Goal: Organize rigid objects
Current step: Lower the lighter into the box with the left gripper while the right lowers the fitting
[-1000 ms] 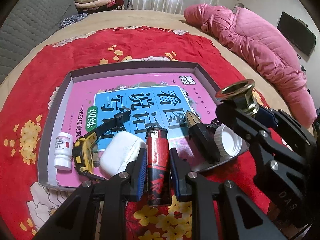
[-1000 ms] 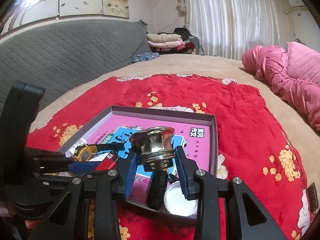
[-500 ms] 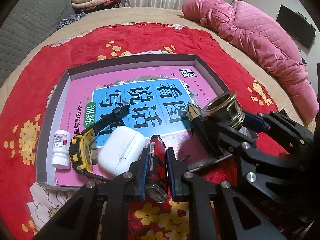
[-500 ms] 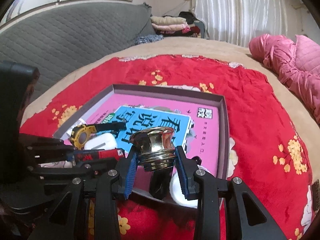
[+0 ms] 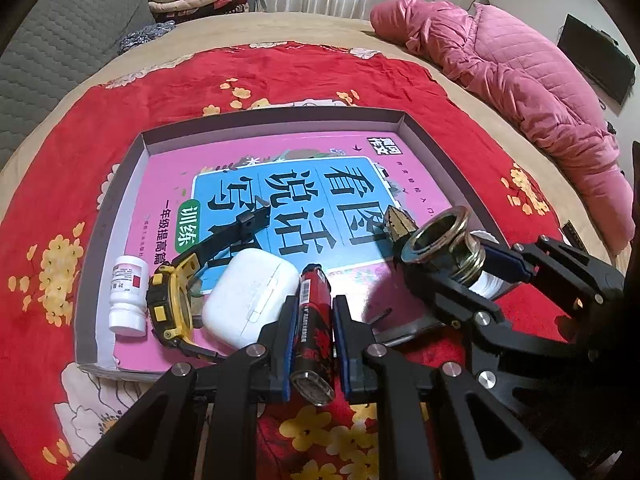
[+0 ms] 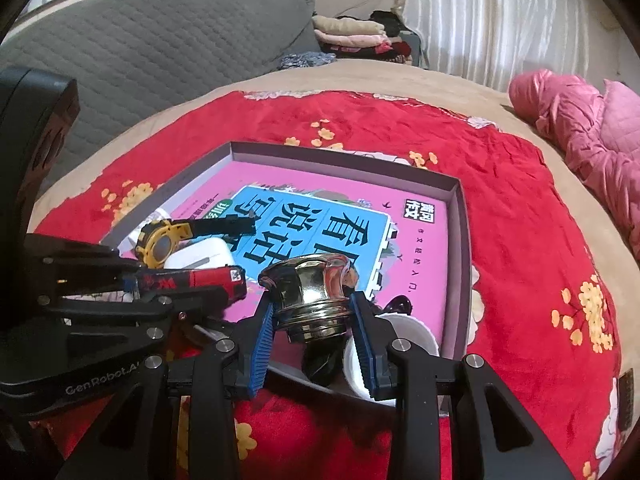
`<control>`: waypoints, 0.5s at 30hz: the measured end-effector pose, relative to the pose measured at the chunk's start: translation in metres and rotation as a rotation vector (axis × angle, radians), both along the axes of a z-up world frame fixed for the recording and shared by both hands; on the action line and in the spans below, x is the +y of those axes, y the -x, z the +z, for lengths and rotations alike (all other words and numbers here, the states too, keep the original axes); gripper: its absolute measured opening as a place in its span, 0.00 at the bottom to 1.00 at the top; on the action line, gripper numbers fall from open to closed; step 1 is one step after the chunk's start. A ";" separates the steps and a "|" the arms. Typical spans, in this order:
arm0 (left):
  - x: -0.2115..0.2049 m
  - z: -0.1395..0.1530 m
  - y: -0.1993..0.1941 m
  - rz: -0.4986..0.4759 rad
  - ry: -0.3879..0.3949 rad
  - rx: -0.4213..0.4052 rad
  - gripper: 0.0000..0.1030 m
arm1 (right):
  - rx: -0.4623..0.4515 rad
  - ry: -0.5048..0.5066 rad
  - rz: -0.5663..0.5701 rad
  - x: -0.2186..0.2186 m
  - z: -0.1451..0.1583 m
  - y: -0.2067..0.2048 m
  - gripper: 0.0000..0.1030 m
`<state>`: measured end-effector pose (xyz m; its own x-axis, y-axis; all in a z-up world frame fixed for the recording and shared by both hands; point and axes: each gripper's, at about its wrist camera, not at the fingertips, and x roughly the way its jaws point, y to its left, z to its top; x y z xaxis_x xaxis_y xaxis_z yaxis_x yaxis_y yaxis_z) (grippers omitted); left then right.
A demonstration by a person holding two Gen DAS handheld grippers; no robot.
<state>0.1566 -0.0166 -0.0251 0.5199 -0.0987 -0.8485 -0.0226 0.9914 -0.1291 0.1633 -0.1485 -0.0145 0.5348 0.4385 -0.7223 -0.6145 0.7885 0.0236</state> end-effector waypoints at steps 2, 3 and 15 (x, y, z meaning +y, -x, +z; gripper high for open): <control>0.001 -0.001 0.000 0.002 0.003 0.001 0.16 | 0.001 0.009 -0.006 0.000 -0.001 -0.001 0.37; 0.001 -0.001 0.000 0.003 0.006 0.002 0.16 | 0.004 0.013 -0.010 0.000 -0.002 -0.002 0.37; 0.005 -0.002 -0.002 0.013 0.027 0.014 0.16 | 0.014 0.007 -0.009 0.000 -0.003 0.000 0.37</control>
